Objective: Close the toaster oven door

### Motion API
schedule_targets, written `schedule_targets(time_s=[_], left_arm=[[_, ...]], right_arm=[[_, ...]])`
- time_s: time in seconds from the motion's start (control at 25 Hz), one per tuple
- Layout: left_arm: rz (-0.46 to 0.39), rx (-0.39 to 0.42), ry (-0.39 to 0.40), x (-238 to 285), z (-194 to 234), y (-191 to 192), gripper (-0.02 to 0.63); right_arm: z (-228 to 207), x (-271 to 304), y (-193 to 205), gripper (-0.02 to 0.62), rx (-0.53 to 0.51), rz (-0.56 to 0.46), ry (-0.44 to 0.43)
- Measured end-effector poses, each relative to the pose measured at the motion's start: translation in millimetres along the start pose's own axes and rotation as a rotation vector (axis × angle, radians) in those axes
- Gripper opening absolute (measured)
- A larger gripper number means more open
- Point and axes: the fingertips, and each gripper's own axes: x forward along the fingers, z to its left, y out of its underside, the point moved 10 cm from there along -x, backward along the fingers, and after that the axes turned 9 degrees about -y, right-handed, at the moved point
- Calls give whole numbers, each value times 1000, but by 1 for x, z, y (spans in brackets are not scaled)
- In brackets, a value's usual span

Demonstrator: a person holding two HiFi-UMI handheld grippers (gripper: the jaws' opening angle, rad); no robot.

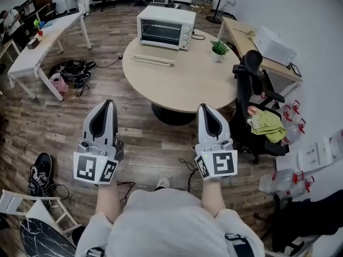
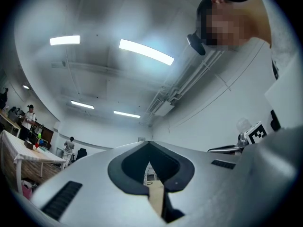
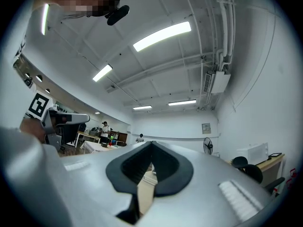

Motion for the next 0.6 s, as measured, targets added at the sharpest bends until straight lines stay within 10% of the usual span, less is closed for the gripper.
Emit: schedule_targets(time_s=[0.6], left_arm=[[36,-4,7,72,11,38,8]], right_arm=[[-43,57,36,12,30,28,-15]])
